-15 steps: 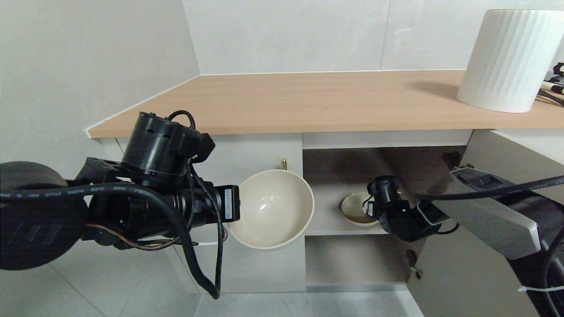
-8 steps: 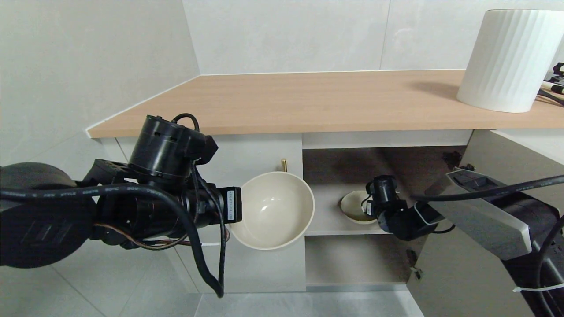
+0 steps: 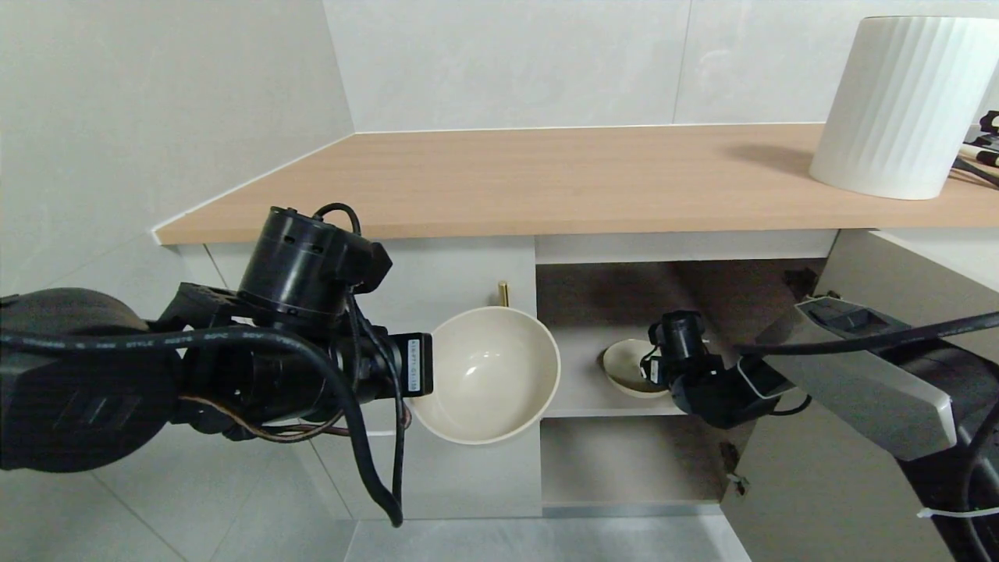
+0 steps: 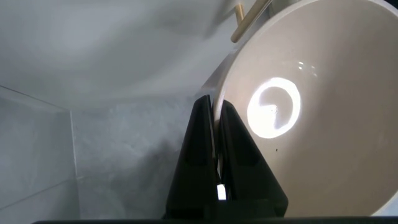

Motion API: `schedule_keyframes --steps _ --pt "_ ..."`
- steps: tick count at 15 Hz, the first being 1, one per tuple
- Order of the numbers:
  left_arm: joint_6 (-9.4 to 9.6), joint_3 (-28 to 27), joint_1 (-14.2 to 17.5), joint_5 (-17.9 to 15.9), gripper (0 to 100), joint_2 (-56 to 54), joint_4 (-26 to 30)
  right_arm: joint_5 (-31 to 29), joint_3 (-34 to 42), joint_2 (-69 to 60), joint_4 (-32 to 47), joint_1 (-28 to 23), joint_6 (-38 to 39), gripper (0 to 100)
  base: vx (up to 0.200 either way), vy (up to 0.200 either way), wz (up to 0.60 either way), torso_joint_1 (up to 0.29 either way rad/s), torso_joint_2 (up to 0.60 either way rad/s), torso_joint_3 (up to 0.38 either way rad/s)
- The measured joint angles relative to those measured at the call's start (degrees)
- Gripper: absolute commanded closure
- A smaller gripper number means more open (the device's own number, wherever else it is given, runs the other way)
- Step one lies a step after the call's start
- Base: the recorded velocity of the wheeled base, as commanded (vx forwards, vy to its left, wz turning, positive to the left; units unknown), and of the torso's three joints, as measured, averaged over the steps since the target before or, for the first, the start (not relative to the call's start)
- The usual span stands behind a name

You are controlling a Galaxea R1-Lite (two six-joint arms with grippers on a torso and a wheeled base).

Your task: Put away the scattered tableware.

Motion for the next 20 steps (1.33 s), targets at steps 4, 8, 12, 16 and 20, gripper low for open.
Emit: schedule_keyframes --steps 4,8,12,16,20 --pt "1.84 -0.1 -2.82 0.05 100 2.93 -0.3 6.11 12.41 -11.85 0.09 1.77 0.71 0 0.0 0.0 0.0 0.0 0.0 0.0" --pt "4.08 -0.07 -5.11 0.24 100 8.94 -3.12 16.51 21.75 -30.17 6.13 3.94 0.79 0 0.0 0.0 0.0 0.0 0.0 0.0" --pt "5.01 -1.68 -7.07 0.68 100 14.14 -4.49 21.98 25.22 -44.04 17.99 12.79 1.28 0 0.0 0.0 0.0 0.0 0.0 0.0" --pt "4.92 -2.97 -10.23 2.89 100 18.31 -5.79 23.11 26.88 -46.39 19.74 18.36 1.74 0 0.0 0.0 0.0 0.0 0.0 0.0" --pt "4.68 -3.06 -11.75 4.67 100 19.21 -6.86 23.14 27.19 -42.56 19.6 19.9 3.36 0 0.0 0.0 0.0 0.0 0.0 0.0"
